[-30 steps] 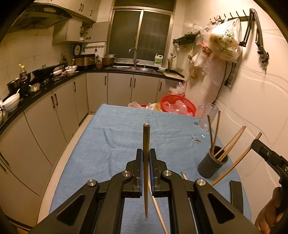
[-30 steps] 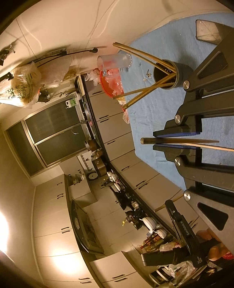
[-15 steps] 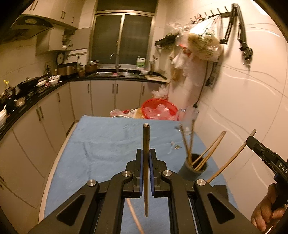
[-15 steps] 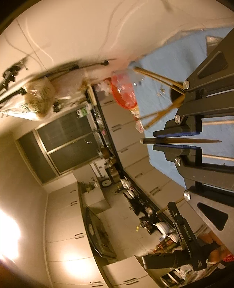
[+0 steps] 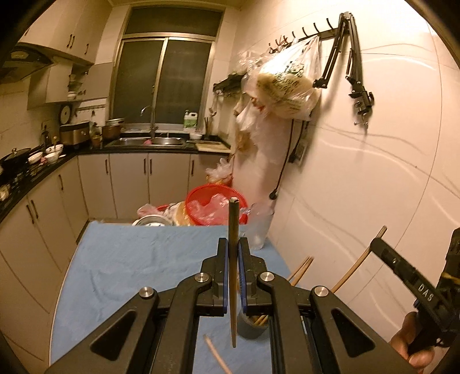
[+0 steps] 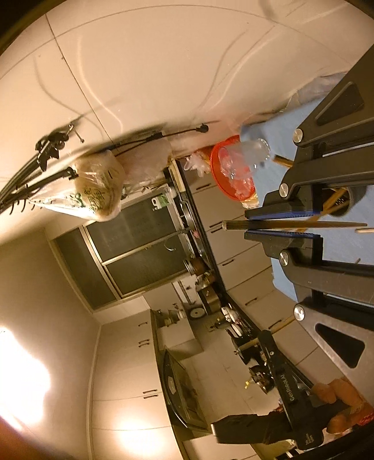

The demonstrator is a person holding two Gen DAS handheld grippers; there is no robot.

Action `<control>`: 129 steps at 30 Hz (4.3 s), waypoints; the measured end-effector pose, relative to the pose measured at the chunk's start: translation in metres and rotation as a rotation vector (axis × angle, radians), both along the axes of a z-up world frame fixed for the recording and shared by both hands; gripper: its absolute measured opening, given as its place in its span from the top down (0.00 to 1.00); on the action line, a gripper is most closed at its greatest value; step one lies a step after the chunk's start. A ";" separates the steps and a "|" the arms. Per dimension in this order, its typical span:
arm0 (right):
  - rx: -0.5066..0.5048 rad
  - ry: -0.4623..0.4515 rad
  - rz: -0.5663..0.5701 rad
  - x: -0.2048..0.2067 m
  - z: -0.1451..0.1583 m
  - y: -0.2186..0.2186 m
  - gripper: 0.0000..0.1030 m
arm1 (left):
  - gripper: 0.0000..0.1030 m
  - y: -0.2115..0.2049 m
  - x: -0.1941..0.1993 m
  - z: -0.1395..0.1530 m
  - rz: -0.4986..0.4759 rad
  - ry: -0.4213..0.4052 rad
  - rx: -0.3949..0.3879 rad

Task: Organize utensils
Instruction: 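Lower both chopsticks into the holder and open both grippers, then move both open grippers down to the last two chopsticks on the towel, then close the left gripper on a chopstick while the right gripper grasps the other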

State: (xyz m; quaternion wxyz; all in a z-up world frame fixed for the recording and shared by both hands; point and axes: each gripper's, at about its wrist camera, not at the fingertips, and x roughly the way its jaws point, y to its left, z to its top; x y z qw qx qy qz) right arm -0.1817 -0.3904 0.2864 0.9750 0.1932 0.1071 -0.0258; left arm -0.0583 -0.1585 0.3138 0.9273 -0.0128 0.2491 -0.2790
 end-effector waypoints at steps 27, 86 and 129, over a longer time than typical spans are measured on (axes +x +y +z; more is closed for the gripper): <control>-0.011 0.138 -0.031 0.076 -0.053 -0.041 0.93 | 0.93 -0.069 0.072 -0.081 -0.031 0.182 0.012; -0.076 0.675 0.356 0.113 -0.208 0.095 0.70 | 0.71 0.112 0.069 -0.234 0.200 0.614 0.064; -0.023 0.763 0.359 0.142 -0.247 0.119 0.93 | 0.91 0.059 0.120 -0.283 0.240 0.581 0.366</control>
